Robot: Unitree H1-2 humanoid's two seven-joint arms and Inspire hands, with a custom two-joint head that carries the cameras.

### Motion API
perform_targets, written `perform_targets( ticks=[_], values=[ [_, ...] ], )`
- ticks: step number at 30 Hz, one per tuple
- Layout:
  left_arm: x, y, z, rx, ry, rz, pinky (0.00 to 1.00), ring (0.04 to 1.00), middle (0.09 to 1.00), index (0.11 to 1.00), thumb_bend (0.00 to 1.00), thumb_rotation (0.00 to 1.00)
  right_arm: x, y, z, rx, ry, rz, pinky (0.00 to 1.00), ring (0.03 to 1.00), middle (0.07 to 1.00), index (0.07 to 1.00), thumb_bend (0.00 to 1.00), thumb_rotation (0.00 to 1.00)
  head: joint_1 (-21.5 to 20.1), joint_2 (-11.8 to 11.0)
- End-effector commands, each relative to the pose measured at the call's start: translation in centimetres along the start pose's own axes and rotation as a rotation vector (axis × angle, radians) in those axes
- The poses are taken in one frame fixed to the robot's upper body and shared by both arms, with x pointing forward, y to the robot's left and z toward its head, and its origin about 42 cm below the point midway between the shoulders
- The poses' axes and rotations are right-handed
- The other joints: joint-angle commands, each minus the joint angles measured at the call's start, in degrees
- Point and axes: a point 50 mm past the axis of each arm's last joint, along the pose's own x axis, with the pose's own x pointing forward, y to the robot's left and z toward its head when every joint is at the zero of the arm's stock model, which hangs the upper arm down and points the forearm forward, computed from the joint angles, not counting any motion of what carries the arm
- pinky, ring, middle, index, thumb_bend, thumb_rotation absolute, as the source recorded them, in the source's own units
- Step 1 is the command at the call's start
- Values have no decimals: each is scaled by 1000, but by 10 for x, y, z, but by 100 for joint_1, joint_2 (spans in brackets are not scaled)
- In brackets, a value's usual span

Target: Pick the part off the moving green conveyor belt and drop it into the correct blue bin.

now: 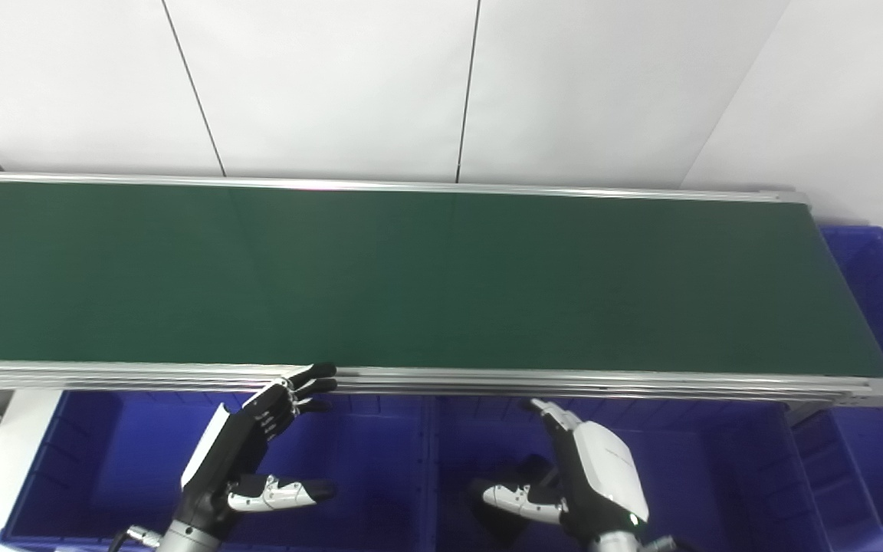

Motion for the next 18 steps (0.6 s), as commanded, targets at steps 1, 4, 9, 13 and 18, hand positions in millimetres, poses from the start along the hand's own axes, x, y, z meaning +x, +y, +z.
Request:
perform_targets(
  ticks=[1,4,9,13,18],
  values=[
    [2,3,7,13,-59,2,748,821,866,797,841,351,-7,-6,16,49,-91,-100,877,938,946,921,793,486,14,-14],
    [2,3,6,12,-57,9,747,815,861,790,849,350,-14,-3,17,173,-126,-133,818,926,946,939,795,447,11,-30],
    [2,3,5,12,-54,0,748,818,863,795,842,344,-22,-1,12,400,-191,-107,718,847,930,929,820,484,60,-96],
    [4,1,4,18,-51,-13,750,822,865,802,853,364,-25,-2,3,515,-267,-41,796,863,914,924,865,487,117,-145],
    [5,-1,5,31,-49,-18,756,834,873,811,870,389,-24,-3,-3,574,-293,25,834,876,913,934,913,479,137,-151]
  ],
)
